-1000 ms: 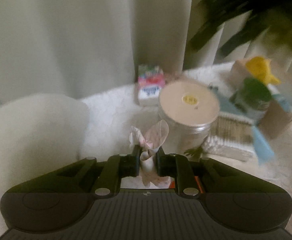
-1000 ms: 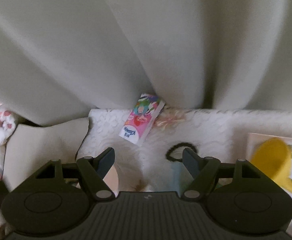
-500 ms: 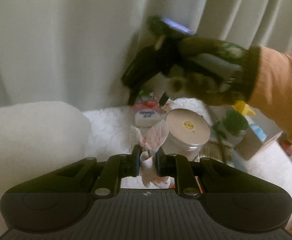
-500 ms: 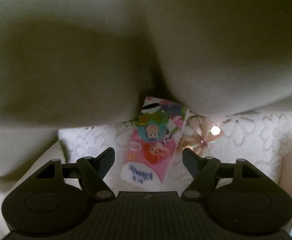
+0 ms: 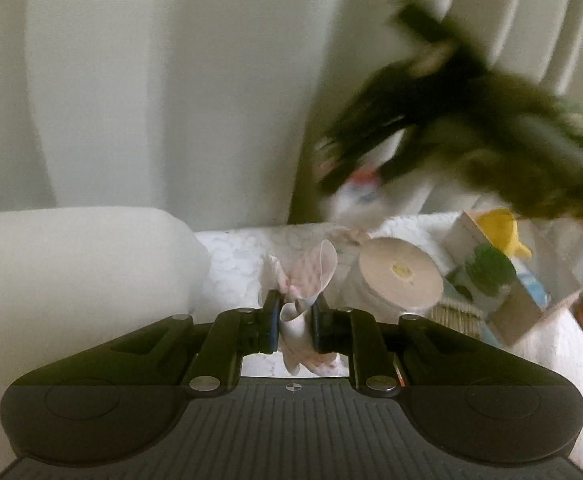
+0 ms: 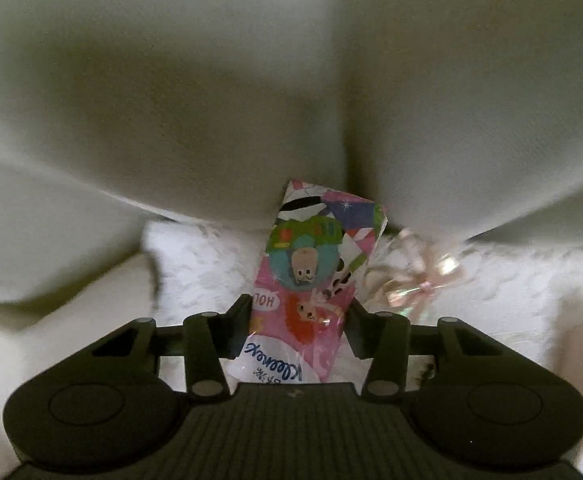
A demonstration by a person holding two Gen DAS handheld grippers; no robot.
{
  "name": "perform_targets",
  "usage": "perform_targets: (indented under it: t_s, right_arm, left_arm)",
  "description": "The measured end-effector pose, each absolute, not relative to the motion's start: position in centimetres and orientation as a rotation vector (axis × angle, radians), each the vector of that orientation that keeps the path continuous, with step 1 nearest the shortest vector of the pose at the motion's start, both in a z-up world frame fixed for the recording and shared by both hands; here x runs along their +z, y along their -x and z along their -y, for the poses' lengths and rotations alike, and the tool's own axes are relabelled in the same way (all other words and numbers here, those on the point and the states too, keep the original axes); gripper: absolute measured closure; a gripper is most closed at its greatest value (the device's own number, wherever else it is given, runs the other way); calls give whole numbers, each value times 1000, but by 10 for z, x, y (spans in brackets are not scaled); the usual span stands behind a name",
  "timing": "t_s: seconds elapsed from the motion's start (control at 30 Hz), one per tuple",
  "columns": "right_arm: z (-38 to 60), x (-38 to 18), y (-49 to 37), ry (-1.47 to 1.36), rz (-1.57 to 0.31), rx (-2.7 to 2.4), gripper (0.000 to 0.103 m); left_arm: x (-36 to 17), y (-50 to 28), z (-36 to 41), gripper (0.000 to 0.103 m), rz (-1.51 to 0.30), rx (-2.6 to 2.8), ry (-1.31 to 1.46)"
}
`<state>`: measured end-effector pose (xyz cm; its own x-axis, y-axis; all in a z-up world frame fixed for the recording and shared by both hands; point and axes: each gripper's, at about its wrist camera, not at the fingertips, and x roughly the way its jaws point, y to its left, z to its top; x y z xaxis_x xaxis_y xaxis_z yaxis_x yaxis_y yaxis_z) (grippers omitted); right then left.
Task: Organize soft objects
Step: 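Grasp the Kleenex tissue pack with the right tool, then release tissue pack into pink box with right tool while left tool releases bow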
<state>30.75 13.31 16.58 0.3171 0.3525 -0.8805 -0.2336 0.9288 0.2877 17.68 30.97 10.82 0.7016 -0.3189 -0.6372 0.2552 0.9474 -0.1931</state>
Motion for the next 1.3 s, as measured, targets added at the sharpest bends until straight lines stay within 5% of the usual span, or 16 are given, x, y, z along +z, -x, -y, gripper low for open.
perform_targets:
  t_s: [0.2, 0.4, 1.07, 1.3]
  right_arm:
    - [-55, 251, -246, -128, -1015, 443, 55]
    - [25, 278, -200, -116, -936, 433, 55]
    - [213, 199, -141, -239, -908, 291, 55]
    - [221, 158, -160, -266, -970, 267, 55]
  left_arm:
    - [135, -178, -302, 85, -743, -221, 106]
    - [178, -175, -241, 85, -704, -257, 2]
    - [154, -207, -14, 84, -863, -682, 59]
    - [99, -220, 31, 71, -940, -704, 82]
